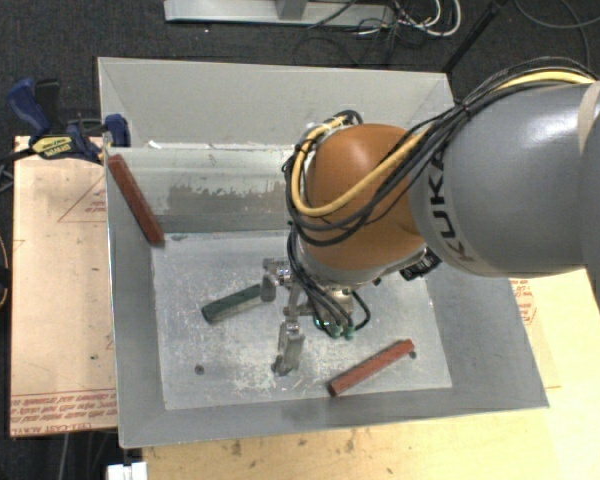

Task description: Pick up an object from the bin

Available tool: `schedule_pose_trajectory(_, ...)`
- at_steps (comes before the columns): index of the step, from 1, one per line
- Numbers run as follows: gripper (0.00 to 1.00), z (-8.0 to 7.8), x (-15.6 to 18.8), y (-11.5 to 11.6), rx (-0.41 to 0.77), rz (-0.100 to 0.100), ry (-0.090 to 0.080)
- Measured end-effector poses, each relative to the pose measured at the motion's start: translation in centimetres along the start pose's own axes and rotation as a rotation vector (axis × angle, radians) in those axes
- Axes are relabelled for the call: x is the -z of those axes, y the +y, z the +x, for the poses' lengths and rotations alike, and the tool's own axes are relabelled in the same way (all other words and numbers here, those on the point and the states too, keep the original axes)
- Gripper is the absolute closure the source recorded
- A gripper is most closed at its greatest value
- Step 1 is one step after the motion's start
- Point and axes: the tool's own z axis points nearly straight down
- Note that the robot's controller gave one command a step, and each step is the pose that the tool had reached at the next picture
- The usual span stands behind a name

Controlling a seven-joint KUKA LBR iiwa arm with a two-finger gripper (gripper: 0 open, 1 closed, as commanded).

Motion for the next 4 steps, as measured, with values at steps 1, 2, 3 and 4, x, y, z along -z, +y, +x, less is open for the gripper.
schedule_pose_trajectory(1, 0.0, -0.2, 0.4, -0.1, -0.003, -0.001, -0.008)
schedule_pose_trajectory(2, 0.0, -3.0, -4.0, 5.0, 0.046, -0.003, -0.019)
schedule_pose_trajectory(3, 0.0, -5.4, -10.1, 5.8, 0.069, -0.006, -0.013)
schedule_pose_trajectory(4, 0.0, -6.5, -12.3, 2.4, -0.065, -0.002, -0.005)
